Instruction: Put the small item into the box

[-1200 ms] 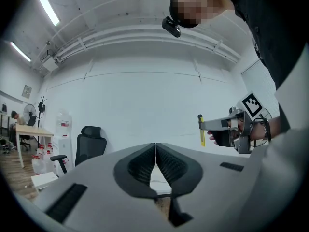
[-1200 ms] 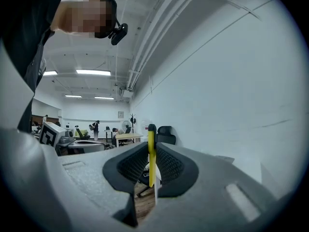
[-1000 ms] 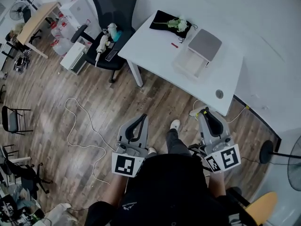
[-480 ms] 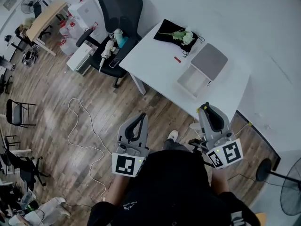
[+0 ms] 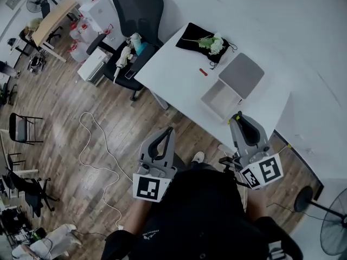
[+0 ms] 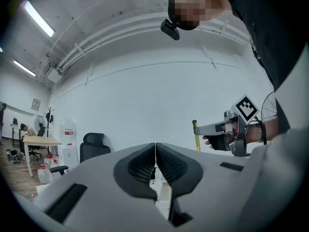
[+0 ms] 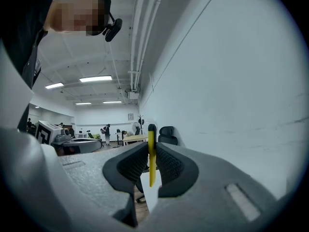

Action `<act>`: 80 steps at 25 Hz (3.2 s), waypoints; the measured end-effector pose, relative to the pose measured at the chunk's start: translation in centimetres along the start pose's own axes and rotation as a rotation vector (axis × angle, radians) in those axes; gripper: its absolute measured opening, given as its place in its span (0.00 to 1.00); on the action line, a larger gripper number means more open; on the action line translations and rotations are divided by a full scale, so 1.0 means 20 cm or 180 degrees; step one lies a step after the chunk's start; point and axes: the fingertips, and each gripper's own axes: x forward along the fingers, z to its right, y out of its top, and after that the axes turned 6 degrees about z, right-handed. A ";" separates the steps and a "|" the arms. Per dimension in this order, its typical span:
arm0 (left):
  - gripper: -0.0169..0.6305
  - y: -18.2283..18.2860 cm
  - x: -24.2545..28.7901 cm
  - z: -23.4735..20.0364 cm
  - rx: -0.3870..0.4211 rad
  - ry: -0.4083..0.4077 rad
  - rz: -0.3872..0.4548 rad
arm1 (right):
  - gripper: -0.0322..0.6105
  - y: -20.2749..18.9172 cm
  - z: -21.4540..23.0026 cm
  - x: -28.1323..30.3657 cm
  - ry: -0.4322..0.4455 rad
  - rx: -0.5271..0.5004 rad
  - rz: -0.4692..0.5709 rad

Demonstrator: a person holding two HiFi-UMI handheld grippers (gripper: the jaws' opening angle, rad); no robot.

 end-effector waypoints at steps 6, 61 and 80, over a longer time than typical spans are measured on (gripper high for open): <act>0.04 -0.09 0.16 -0.01 -0.0071 -0.0320 -0.0035 | 0.14 -0.05 0.09 0.00 -0.0304 -0.0018 -0.0039; 0.04 -0.60 1.31 -0.18 -0.0676 -0.2939 -0.0657 | 0.14 -0.94 0.79 0.44 -0.2746 0.0734 -0.1251; 0.04 -0.73 1.39 -0.06 -0.0623 -0.2667 -0.0858 | 0.14 -1.50 1.01 0.47 -0.2416 0.1326 -0.1953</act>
